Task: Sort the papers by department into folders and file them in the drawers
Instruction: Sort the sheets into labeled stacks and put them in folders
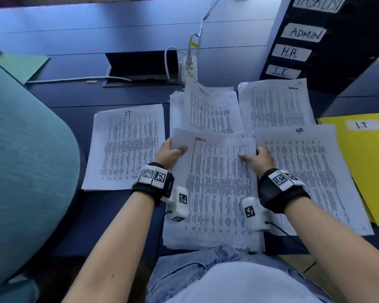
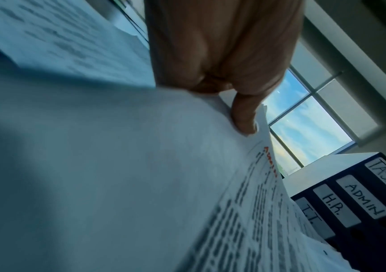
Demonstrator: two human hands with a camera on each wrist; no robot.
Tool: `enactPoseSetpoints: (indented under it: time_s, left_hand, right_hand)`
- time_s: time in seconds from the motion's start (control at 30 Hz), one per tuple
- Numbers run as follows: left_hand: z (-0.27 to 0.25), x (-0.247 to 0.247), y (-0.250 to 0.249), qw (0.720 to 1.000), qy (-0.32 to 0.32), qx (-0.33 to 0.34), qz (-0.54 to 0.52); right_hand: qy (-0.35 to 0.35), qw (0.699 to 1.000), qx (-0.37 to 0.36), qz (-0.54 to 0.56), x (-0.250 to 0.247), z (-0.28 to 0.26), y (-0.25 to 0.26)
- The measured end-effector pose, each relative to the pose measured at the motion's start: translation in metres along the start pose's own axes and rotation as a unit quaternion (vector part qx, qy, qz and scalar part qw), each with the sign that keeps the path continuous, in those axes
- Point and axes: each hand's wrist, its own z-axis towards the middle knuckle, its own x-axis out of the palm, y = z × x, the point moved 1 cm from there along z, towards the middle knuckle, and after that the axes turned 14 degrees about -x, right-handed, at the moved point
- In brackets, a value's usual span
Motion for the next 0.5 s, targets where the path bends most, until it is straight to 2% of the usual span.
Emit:
enactPoseSetpoints:
  time_s: [0.1, 0.23, 0.4, 0.5]
  left_hand:
    - [-0.002, 0.000, -0.002, 0.997, 0.004, 0.006, -0.074]
    - [0.002, -0.001, 0.004, 0.996, -0.034, 0.000, -0.082]
    - [0.006, -0.007, 0.008, 0.995, -0.094, -0.002, -0.033]
    - [0.000, -0.004, 0.006, 0.995, -0.094, 0.008, 0.017]
  right_hand:
    - [-0.046, 0.999, -0.008, 0.019, 0.004, -0.004, -0.002]
    - [-0.074, 0.997, -0.015, -0.014, 0.008, -0.007, -0.005]
    - [-0.090, 0.995, -0.028, -0.041, 0.011, -0.010, 0.000]
    - [-0.118, 0.988, -0.057, -0.084, 0.014, -0.014, 0.008]
